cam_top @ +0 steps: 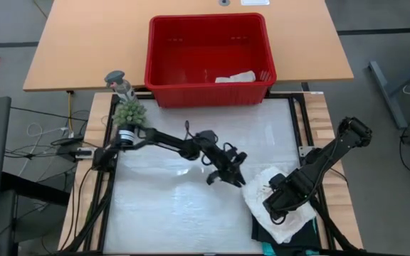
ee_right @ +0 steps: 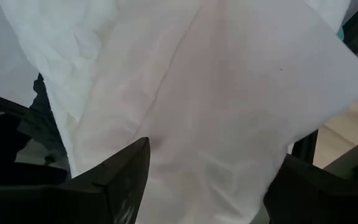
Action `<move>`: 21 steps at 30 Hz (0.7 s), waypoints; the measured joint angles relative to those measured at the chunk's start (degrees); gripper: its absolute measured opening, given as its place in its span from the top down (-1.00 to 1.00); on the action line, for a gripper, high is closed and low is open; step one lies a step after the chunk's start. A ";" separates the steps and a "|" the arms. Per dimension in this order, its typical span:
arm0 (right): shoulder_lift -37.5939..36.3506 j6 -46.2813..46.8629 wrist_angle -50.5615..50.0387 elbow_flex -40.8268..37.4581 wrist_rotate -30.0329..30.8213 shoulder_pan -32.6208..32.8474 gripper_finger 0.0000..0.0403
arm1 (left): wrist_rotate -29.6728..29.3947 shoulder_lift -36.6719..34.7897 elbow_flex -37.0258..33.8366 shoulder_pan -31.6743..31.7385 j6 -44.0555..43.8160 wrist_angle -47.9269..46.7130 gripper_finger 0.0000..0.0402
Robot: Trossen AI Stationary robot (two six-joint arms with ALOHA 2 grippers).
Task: Fold Laundry from Bin
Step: Stack the white underwear on top of the white t-shirt
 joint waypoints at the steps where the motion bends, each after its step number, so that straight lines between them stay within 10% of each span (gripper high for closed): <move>1: 0.00 0.02 0.07 0.00 0.37 0.13 -0.48 | -1.48 1.13 1.62 -0.48 0.28 -0.23 0.68; 6: 0.00 0.88 0.56 -0.02 0.58 0.19 -0.47 | -4.80 5.52 10.13 -2.95 6.38 -7.46 0.96; 21: 0.00 1.51 1.44 -0.04 0.73 0.19 -0.47 | -16.18 12.98 23.63 -4.09 16.98 -16.21 1.00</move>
